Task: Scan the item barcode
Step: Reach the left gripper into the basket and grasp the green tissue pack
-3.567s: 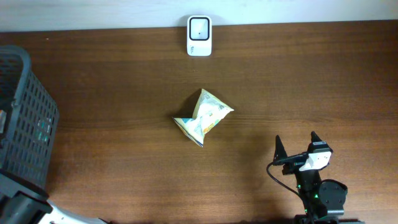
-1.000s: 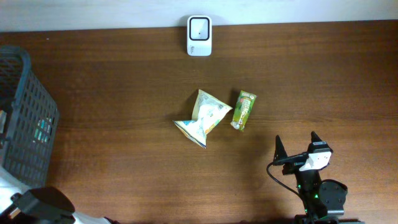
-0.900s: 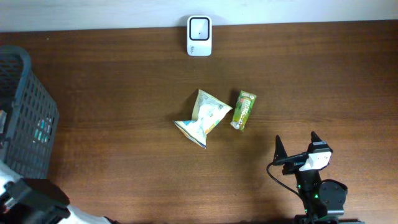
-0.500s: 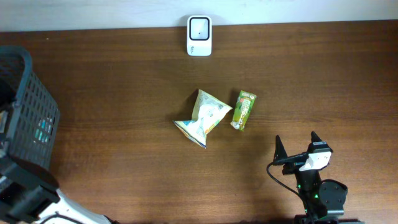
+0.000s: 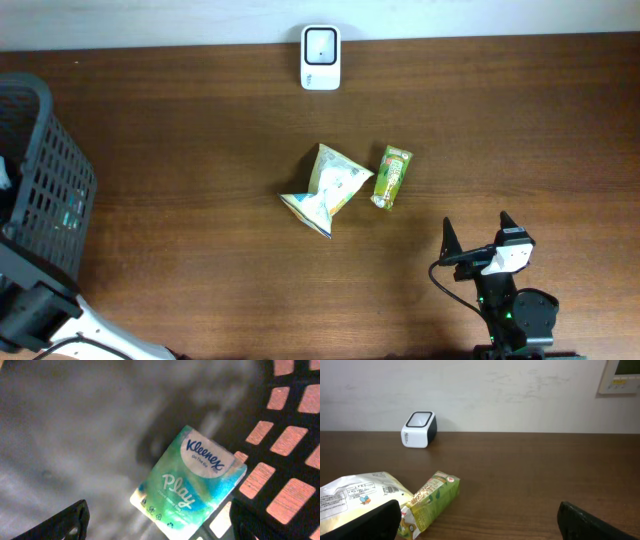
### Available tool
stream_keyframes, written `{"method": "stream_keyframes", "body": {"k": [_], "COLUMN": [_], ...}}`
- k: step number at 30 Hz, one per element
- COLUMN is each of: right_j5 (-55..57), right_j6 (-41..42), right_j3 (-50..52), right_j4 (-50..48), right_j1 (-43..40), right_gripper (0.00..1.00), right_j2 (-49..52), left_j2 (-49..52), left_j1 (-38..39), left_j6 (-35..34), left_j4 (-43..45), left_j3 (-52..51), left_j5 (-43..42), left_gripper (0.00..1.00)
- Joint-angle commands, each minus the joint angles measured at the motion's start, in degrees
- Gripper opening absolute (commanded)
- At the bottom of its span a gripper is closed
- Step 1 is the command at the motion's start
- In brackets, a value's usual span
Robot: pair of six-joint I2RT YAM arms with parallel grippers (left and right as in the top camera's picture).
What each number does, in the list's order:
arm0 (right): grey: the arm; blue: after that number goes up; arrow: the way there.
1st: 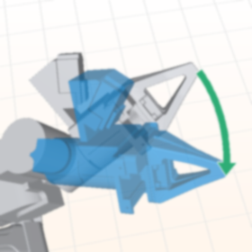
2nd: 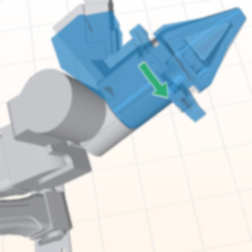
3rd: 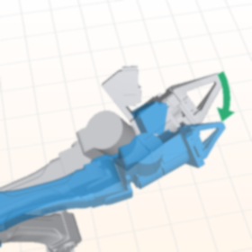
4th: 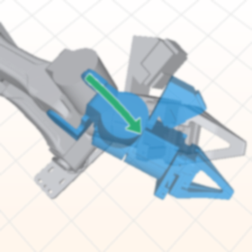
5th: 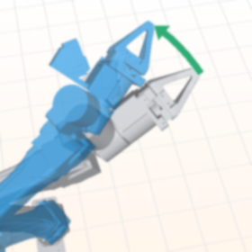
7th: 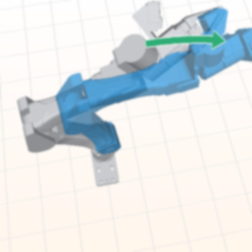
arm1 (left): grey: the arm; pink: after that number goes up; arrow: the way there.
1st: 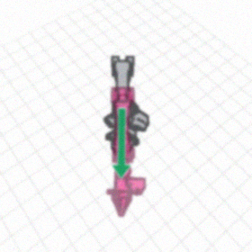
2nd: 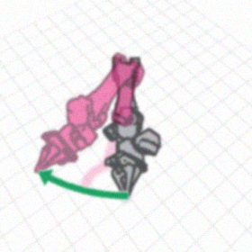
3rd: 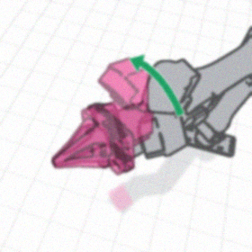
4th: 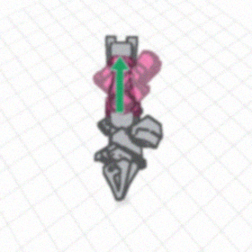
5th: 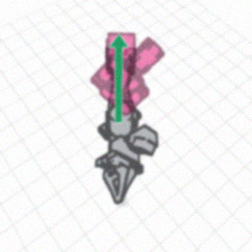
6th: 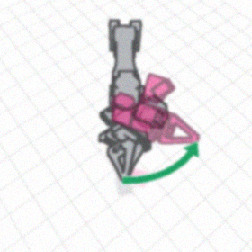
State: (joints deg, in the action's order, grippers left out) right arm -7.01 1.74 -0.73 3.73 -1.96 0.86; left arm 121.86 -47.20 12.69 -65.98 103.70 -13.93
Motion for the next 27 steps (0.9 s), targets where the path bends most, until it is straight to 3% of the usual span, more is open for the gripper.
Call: {"method": "stream_keyframes", "body": {"k": [1, 9, 14, 16, 20, 23, 27], "right_j5": [-0.3, -0.3, -0.3, -0.3, -0.3, -0.3, -0.3], "right_j6": [0.4, 0.4, 0.4, 0.4, 0.4, 0.4, 0.4], "right_j3": [0.4, 0.4, 0.4, 0.4, 0.4, 0.4, 0.4], "right_j4": [0.1, 0.1, 0.1, 0.1, 0.1, 0.1, 0.1], "right_j1": [-0.3, -0.3, -0.3, -0.3, -0.3, -0.3, -0.3], "right_gripper": [0.99, 0.99, 0.99, 0.99, 0.99, 0.99, 0.99], "right_j2": [-0.3, -0.3, -0.3, -0.3, -0.3, -0.3, -0.3], "left_j2": [0.3, 0.3, 0.3, 0.3, -2.4, -9.9, -21.4], "left_j1": [-0.1, -0.1, -0.1, -0.1, -0.2, -0.2, 0.2], "left_j6": [5.1, 8.4, 6.0, 3.0, -3.1, -6.1, -10.0], "left_j4": [0.5, 9.4, 9.8, 8.4, 2.1, 1.3, 1.1], "left_j3": [-0.7, -12.2, -12.3, -11.1, -3.6, -2.4, -2.4], "left_j5": [-4.8, -1.7, 5.1, 7.6, 7.3, 5.6, -3.3], "left_gripper": [0.9, 0.84, 0.17, 0.0, 0.0, 0.0, 0.0]}}
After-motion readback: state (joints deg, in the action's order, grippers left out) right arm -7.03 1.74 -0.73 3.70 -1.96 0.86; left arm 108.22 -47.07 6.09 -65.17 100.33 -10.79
